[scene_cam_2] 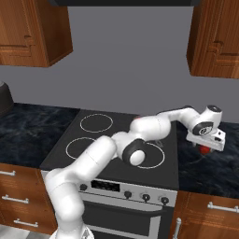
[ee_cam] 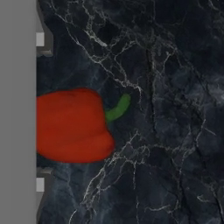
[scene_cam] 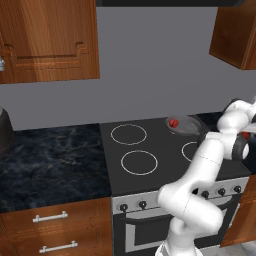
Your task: Put the bell pepper and bell pepper in the pan. Then turn on the rear right burner and set the heat to medium.
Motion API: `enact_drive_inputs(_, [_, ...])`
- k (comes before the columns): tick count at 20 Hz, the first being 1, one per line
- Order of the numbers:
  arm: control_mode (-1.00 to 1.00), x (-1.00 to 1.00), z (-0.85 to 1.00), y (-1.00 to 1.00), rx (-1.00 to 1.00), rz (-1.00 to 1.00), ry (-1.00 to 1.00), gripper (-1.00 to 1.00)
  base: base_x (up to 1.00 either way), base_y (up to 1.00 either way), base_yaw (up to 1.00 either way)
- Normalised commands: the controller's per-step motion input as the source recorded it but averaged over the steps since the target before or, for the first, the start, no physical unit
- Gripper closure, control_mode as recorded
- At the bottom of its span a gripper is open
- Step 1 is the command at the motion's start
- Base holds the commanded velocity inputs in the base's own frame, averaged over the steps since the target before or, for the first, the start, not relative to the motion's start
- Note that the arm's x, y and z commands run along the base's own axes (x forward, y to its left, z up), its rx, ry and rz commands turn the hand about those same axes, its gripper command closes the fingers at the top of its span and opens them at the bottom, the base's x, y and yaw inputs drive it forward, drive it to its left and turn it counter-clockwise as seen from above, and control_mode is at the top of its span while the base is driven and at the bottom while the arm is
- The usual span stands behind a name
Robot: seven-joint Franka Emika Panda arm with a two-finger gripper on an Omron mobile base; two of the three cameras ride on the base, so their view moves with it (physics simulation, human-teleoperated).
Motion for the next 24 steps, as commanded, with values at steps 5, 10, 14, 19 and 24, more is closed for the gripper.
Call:
enact_drive_inputs(5, [-1.00,0.00,-0.07,-0.05,0.00,0.00,0.00,-1.00,0.00,0.00,0.00])
enact_drive_inputs(10, [-1.00,0.00,-0.01,-0.01,0.00,0.00,0.00,-1.00,0.00,0.00,0.00])
enact_drive_inputs(14, [-1.00,0.01,-0.06,0.00,0.00,0.00,-0.07,-1.00,0.00,0.00,0.00])
enact_drive_inputs(19, [-1.00,0.02,-0.03,0.00,0.00,0.00,-0.14,-1.00,0.00,0.00,0.00])
enact_drive_inputs(24, [-1.00,0.00,0.00,0.00,0.00,0.00,-0.04,-1.00,0.00,0.00,0.00])
